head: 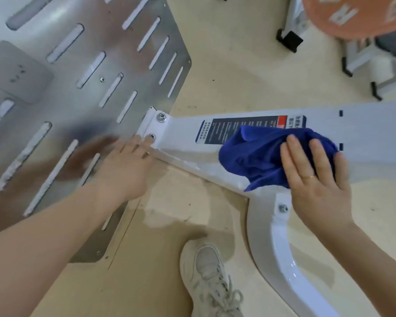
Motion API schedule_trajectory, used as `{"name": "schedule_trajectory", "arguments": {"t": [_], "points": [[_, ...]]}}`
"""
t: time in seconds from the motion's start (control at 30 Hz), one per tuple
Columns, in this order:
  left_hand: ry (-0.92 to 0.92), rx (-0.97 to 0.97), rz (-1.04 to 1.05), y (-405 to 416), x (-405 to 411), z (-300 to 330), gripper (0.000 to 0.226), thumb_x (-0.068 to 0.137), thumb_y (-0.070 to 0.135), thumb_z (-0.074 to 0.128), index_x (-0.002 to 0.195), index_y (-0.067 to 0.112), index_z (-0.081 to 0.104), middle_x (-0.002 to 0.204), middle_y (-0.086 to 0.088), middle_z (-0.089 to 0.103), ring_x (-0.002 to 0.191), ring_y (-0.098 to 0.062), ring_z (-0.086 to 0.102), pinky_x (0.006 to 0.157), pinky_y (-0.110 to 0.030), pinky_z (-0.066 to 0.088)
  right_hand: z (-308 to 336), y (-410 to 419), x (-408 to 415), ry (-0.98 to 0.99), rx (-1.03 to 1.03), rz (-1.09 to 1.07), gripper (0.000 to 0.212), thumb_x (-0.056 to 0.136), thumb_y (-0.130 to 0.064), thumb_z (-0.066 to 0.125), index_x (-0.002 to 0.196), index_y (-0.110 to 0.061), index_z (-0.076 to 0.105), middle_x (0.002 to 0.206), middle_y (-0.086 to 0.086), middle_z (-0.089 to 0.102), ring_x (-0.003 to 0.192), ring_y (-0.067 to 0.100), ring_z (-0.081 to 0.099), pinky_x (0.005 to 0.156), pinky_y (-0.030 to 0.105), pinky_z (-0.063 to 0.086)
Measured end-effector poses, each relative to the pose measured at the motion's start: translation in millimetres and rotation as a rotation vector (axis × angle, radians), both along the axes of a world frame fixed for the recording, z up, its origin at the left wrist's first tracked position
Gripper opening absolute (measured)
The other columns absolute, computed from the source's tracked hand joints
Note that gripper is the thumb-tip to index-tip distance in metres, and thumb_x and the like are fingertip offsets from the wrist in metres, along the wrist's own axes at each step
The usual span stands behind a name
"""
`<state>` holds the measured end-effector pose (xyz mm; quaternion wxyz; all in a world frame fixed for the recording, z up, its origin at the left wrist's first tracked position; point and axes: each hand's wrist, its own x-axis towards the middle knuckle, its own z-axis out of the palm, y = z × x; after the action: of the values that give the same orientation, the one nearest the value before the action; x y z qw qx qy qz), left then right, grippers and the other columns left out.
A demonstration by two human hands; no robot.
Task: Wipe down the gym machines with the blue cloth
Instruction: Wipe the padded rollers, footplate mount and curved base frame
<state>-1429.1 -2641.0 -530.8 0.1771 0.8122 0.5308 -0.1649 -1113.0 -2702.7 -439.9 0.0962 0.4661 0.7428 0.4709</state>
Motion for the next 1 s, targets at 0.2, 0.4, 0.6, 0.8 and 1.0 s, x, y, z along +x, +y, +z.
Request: {"name": "schedule_trajectory", "arguments": {"t": [0.2,0.4,0.6,0.8,1.0], "points": [[-0.148,-0.077,-0.017,-18.4,29.1,47.1,0.069,0.089,0.012,0.039,0.149,0.020,0.005,0.156,-0.003,-0.018,0.145,-0.021,-0.011,0.116,-0.033,0.006,-13.6,11.1,-24.7,-0.017,-0.067,0.010,0.056,0.091,-0.010,0.039,0.145,-0.015,0.031,0.149,-0.002,0.038,0.141,0.023,0.018,0.117,0.039,0.000],[-0.272,-0.140,-0.136,-37.5,47.3,81.8,0.075,0.091,0.017,0.043,0.149,0.018,-0.004,0.154,0.001,-0.022,0.144,-0.015,-0.012,0.117,-0.028,0.002,58.2,-17.6,31.6,0.177,0.039,-0.092,0.049,0.094,-0.006,0.038,0.143,-0.008,0.034,0.150,0.003,0.035,0.138,0.024,0.025,0.114,0.039,0.015],[-0.515,-0.141,0.021,-46.9,77.6,108.8,0.072,0.091,0.008,0.044,0.150,0.021,0.005,0.156,0.009,-0.011,0.144,-0.008,-0.003,0.114,-0.023,0.006,37.4,-22.5,19.3,0.358,0.160,-0.183,0.048,0.095,0.001,0.023,0.139,-0.005,0.040,0.145,0.007,0.043,0.134,0.027,0.027,0.113,0.041,0.014],[-0.624,-0.116,0.089,-57.0,95.3,97.2,0.075,0.089,0.004,0.043,0.149,0.029,0.005,0.154,0.020,-0.007,0.143,-0.003,0.002,0.112,-0.022,0.013,36.3,-14.0,47.5,0.170,0.104,0.057,0.050,0.093,0.002,0.029,0.140,-0.013,0.038,0.145,-0.004,0.042,0.133,0.019,0.031,0.115,0.033,0.010],[-0.672,-0.104,0.250,-42.2,116.2,82.7,0.080,0.087,-0.008,0.036,0.148,0.021,-0.005,0.156,0.010,-0.007,0.144,-0.006,-0.003,0.109,-0.016,0.001,19.5,-11.0,47.2,0.374,0.233,0.054,0.048,0.093,-0.001,0.036,0.140,-0.012,0.036,0.145,-0.001,0.031,0.137,0.026,0.018,0.112,0.039,0.014]]}}
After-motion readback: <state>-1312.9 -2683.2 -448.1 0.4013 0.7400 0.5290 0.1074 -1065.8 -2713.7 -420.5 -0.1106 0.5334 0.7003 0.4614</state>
